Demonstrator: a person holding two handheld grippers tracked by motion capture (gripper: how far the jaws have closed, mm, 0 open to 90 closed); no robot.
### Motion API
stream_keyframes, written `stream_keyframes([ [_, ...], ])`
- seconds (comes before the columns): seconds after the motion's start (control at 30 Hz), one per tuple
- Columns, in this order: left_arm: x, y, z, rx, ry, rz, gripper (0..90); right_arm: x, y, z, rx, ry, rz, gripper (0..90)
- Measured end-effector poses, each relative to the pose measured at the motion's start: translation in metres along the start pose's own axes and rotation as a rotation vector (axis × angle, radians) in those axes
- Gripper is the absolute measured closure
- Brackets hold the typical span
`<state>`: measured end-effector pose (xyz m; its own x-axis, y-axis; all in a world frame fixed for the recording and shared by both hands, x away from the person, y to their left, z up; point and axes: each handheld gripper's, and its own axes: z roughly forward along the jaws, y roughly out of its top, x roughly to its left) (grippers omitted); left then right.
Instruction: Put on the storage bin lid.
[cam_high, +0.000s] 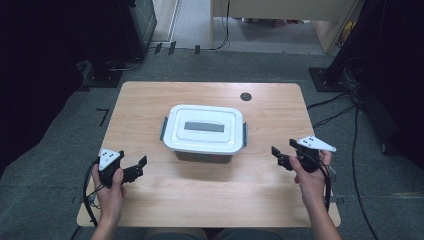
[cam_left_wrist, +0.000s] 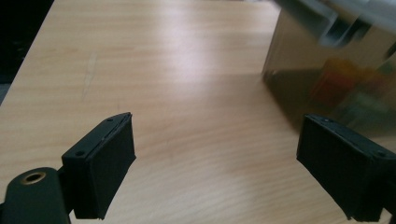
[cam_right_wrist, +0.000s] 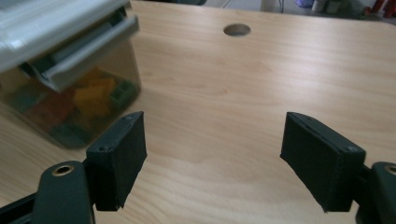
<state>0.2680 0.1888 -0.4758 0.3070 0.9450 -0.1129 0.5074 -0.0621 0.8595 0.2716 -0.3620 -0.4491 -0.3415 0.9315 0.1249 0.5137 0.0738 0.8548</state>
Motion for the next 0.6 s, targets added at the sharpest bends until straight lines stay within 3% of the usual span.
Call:
stream_keyframes([
  [0.1, 0.004, -0.013, 0.003, 0.029, 0.018, 0.008, 9.4, -0.007, -0.016, -0.003, 0.022, -0.022, 0.020, 22.8],
  [0.23, 0.008, -0.024, 0.009, 0.068, 0.073, 0.040, 9.4, -0.018, -0.039, -0.002, 0.065, -0.058, 0.044, 23.9],
  [0.43, 0.012, -0.036, 0.014, 0.117, 0.075, 0.061, 9.4, -0.023, -0.060, -0.002, 0.118, -0.076, 0.049, 23.5],
  [0.5, 0.012, -0.036, 0.013, 0.106, 0.074, 0.064, 8.9, -0.023, -0.067, -0.003, 0.133, -0.083, 0.044, 23.0],
  [0.6, 0.012, -0.036, 0.015, 0.159, 0.073, 0.073, 8.9, -0.023, -0.076, -0.004, 0.159, -0.104, 0.029, 22.7],
])
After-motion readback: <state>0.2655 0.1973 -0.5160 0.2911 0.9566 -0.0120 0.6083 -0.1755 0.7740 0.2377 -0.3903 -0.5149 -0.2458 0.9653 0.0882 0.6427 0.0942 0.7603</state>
